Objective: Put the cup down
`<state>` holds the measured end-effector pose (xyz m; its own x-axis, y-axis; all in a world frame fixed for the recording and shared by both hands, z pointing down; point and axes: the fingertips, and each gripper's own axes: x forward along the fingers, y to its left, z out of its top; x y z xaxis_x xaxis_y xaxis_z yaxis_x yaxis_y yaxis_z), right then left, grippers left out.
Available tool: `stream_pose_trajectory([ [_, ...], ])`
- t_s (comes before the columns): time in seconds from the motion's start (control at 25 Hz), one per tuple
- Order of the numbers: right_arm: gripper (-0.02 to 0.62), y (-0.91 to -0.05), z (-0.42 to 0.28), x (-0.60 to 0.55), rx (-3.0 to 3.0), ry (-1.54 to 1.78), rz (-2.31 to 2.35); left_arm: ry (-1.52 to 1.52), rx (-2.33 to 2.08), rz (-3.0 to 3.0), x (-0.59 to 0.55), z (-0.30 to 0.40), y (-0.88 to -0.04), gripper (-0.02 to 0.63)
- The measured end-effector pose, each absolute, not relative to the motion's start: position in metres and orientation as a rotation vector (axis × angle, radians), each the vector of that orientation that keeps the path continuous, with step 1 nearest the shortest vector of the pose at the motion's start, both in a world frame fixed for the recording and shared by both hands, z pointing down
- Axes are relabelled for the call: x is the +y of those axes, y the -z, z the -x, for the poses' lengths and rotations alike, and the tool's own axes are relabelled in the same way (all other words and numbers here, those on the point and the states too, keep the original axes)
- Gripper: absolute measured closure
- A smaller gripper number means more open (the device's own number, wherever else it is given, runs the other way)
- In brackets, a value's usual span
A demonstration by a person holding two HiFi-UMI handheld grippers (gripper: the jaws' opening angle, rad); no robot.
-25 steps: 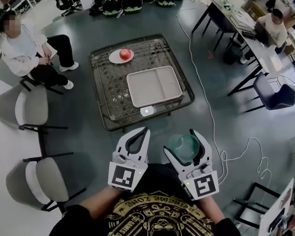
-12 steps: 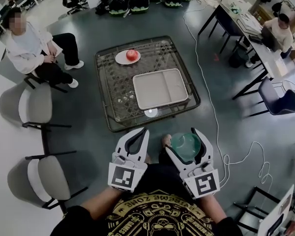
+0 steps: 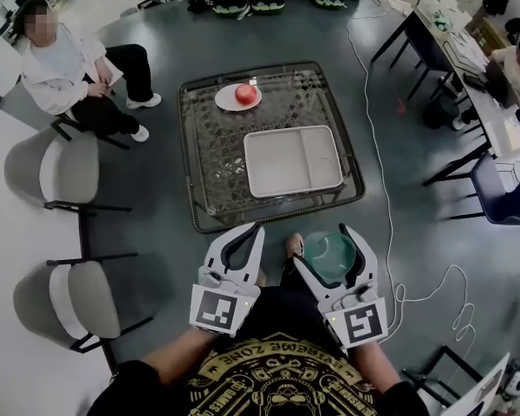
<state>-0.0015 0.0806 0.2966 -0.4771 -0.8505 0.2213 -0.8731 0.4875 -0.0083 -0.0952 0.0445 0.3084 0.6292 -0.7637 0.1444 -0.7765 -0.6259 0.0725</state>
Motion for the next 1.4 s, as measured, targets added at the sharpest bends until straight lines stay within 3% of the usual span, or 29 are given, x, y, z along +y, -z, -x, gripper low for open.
stream_pose_trajectory([
  [0.76,0.206,-0.313,-0.037,-0.038,-2.68,-0.204,-1.21,-0.195,-1.535,-2.538,-0.054,0.052,-0.322,0.606],
  [1.4,0.206,-0.34,-0.03,-0.082,-2.738,-0.208,-1.034,-0.254,-1.678,-2.4,-0.077,0.053,-0.351,0.606],
])
